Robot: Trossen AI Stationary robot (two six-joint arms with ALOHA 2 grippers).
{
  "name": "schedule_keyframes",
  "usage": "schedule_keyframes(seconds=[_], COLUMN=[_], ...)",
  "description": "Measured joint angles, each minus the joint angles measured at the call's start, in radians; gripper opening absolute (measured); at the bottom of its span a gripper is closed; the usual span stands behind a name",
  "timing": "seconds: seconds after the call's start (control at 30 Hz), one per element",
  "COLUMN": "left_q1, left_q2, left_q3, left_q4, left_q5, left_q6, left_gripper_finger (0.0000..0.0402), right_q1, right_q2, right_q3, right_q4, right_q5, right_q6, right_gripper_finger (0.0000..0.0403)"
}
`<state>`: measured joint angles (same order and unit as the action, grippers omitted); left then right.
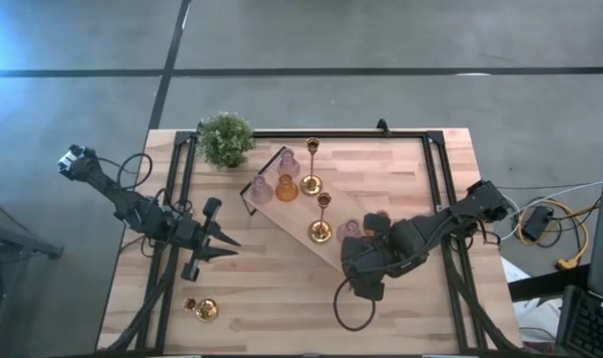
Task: Pick & Place candle stick holders
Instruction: Put the yellow candle holder on the shelf
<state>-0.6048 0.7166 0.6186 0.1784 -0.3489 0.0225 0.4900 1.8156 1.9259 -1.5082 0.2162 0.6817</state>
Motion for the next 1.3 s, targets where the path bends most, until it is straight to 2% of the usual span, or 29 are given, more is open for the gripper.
schedule_keyframes(seconds=[1.3], left_q1=[0.0], left_q2=[0.0], left_q3=[0.0], left_q4=[-0.001], left_q5=[0.0], left_q6=[0.0], left_gripper_finger=[0.0078], right_q1=[0.0], right_q2=[0.0], right_q3=[0.011], right_q4=[-0.004], right_q5=[0.022], right_q6=[0.037], right_gripper_finger=[0.0168])
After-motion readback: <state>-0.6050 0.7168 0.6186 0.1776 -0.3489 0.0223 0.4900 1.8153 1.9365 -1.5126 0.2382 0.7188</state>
